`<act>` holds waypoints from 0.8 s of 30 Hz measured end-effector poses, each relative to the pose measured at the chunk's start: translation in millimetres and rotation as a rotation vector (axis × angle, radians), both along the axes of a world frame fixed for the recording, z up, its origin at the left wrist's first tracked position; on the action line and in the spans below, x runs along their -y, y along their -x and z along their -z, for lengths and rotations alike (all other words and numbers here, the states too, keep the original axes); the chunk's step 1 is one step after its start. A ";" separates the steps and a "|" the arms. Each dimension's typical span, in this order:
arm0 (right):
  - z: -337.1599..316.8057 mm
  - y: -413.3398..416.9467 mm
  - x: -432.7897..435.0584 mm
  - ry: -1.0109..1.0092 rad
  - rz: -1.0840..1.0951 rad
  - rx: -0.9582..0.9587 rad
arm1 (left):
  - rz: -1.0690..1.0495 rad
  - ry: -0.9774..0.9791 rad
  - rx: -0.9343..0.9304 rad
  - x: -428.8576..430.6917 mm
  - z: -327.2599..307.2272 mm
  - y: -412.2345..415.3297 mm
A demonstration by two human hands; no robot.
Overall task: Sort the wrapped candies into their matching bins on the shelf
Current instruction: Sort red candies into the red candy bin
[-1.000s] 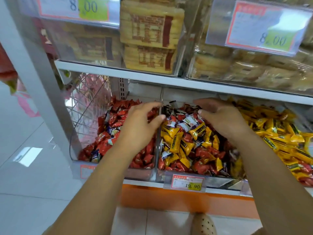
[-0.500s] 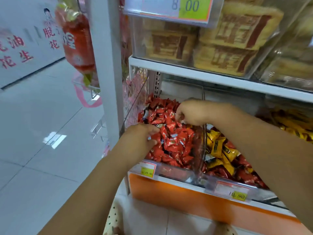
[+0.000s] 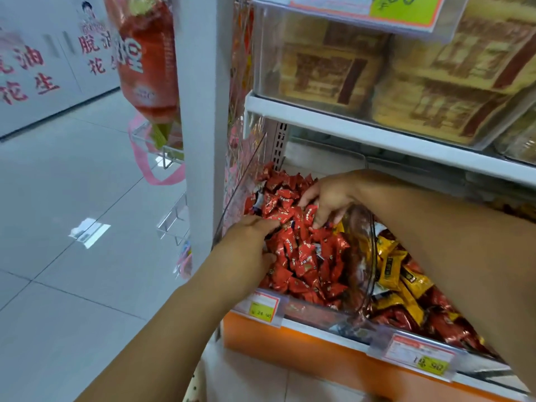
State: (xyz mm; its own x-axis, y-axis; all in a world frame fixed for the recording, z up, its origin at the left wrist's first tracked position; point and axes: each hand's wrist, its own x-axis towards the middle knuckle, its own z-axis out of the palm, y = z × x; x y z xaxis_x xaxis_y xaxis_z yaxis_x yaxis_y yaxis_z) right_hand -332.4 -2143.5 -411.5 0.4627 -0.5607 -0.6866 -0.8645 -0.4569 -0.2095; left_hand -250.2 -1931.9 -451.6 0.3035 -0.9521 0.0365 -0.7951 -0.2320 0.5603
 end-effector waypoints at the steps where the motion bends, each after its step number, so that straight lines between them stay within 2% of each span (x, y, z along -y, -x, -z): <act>1: 4.1 -0.8 1.1 0.020 -0.017 -0.016 | -0.004 0.006 -0.007 0.3 -0.3 0.1; 4: 5.3 0.5 -2.0 0.052 -0.061 0.018 | -0.013 0.018 -0.026 0.3 -1.3 1.1; 10: -26.4 16.5 -17.3 -0.023 -0.080 0.237 | -0.030 0.054 -0.048 -0.5 -2.6 1.8; 20: -22.5 16.8 -36.2 0.022 -0.157 0.127 | -0.059 0.046 -0.062 -1.2 -6.2 6.6; 24: -12.8 16.7 -44.4 0.091 -0.177 0.165 | -0.034 0.007 -0.053 -1.1 -4.3 4.8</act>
State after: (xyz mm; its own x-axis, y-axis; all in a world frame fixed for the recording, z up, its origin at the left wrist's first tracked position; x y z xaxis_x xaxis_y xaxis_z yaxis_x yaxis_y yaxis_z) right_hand -349.1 -2099.1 -398.7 0.6611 -0.5171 -0.5437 -0.7267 -0.6216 -0.2925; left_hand -254.9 -1930.7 -447.3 0.3377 -0.9409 0.0261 -0.7561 -0.2547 0.6028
